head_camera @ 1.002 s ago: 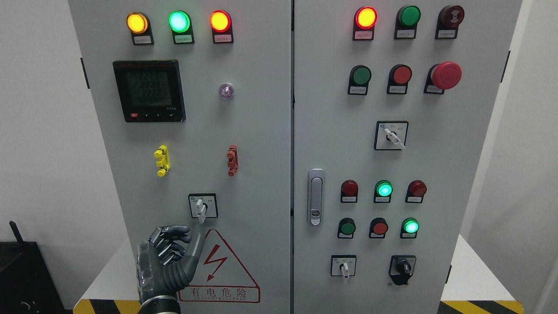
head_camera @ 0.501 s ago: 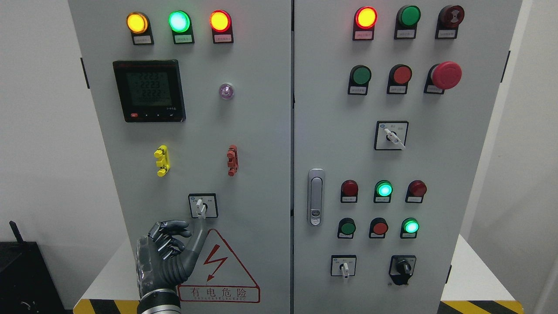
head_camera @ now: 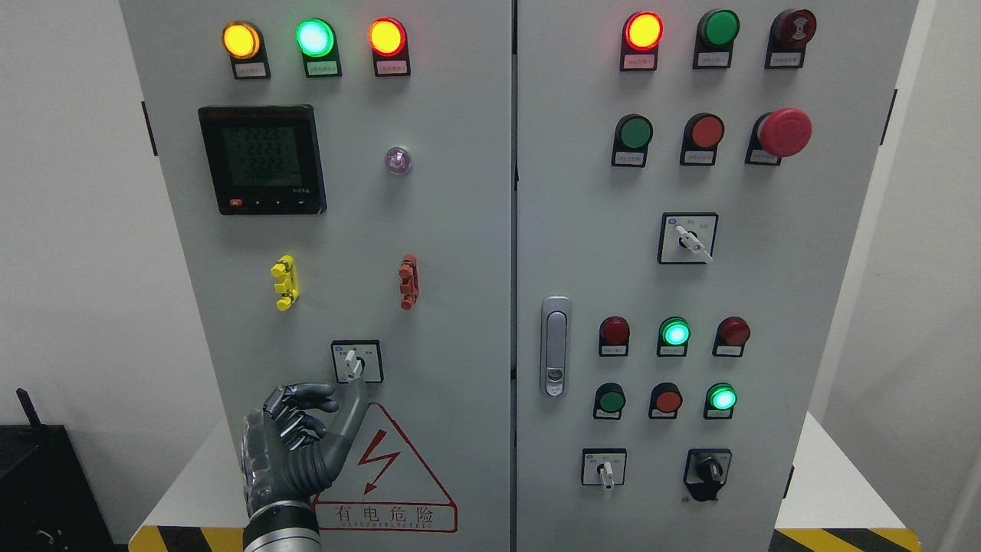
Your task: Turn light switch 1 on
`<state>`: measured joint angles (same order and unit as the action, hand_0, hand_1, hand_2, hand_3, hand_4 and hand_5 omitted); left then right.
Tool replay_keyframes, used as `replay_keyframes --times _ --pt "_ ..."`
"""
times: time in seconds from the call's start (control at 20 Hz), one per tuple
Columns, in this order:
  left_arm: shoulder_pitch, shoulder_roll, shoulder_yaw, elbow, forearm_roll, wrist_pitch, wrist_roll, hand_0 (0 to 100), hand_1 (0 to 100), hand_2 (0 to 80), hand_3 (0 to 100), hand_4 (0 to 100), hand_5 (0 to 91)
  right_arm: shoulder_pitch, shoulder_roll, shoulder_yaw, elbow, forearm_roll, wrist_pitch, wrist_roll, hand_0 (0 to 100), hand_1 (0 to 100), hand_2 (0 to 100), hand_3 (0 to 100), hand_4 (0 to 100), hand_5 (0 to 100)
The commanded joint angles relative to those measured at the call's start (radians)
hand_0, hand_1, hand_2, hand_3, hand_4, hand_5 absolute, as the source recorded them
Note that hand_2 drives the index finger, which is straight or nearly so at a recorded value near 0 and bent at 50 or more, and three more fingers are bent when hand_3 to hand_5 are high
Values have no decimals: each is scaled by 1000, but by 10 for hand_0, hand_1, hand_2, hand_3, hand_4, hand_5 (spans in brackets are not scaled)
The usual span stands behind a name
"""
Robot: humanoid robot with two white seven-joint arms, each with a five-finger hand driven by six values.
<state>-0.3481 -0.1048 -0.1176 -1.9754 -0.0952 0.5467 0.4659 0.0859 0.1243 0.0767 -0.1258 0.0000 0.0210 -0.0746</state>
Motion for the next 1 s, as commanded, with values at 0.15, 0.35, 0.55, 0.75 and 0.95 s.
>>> replay_keyframes --times 0.15,0.35,0.55,0.75,0.95 --pt "-15 -1 1 1 0 19 0 47 708 537 711 877 826 0 0 0 0 -25 1 -1 0 0 0 0 0 0" --pt "-23 -1 -1 1 -1 36 0 50 710 541 715 877 827 0 0 0 0 -25 1 -1 0 0 0 0 0 0" --pt "-25 0 -1 9 -1 39 0 58 718 545 720 877 829 0 0 0 0 -25 1 -1 0 0 0 0 0 0" --pt "-32 0 -7 15 -1 56 -1 79 728 549 726 875 833 0 0 0 0 -25 1 -1 0 0 0 0 0 0" --pt "-45 0 -10 18 -1 67 -1 110 737 554 730 873 835 0 0 0 0 -25 1 -1 0 0 0 0 0 0"
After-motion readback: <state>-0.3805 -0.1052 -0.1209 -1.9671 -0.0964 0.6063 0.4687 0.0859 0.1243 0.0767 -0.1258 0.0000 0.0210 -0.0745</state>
